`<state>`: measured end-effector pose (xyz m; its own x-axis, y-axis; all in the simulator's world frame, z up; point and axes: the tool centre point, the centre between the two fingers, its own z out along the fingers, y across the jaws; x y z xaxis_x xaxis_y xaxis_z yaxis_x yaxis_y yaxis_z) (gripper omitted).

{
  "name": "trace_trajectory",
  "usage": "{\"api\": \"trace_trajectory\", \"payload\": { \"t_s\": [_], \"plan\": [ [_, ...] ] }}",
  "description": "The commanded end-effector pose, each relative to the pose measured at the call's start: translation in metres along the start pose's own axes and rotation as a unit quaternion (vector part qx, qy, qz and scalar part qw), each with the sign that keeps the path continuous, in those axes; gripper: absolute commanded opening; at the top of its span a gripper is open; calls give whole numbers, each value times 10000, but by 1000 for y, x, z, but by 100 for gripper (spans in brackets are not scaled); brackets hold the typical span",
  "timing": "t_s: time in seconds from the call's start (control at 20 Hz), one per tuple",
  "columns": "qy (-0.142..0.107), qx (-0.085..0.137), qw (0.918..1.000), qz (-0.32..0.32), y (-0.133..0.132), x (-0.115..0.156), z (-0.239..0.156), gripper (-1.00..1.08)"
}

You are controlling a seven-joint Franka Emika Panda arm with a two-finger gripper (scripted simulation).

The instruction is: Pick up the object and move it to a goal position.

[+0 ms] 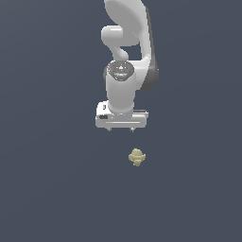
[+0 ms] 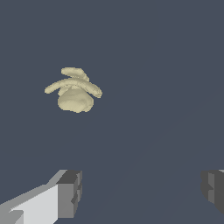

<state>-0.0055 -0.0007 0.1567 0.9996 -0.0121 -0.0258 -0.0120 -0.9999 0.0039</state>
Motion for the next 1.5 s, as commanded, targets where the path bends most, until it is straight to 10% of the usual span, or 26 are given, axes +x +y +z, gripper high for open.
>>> {"api": "trace_trajectory", "payload": {
  "t_s": [0.0, 1.45],
  "plan": [
    [0, 0, 10000, 0, 0, 0, 0, 100],
    [-66, -62, 9978, 664, -25, 16, 19, 100]
  ]
}}
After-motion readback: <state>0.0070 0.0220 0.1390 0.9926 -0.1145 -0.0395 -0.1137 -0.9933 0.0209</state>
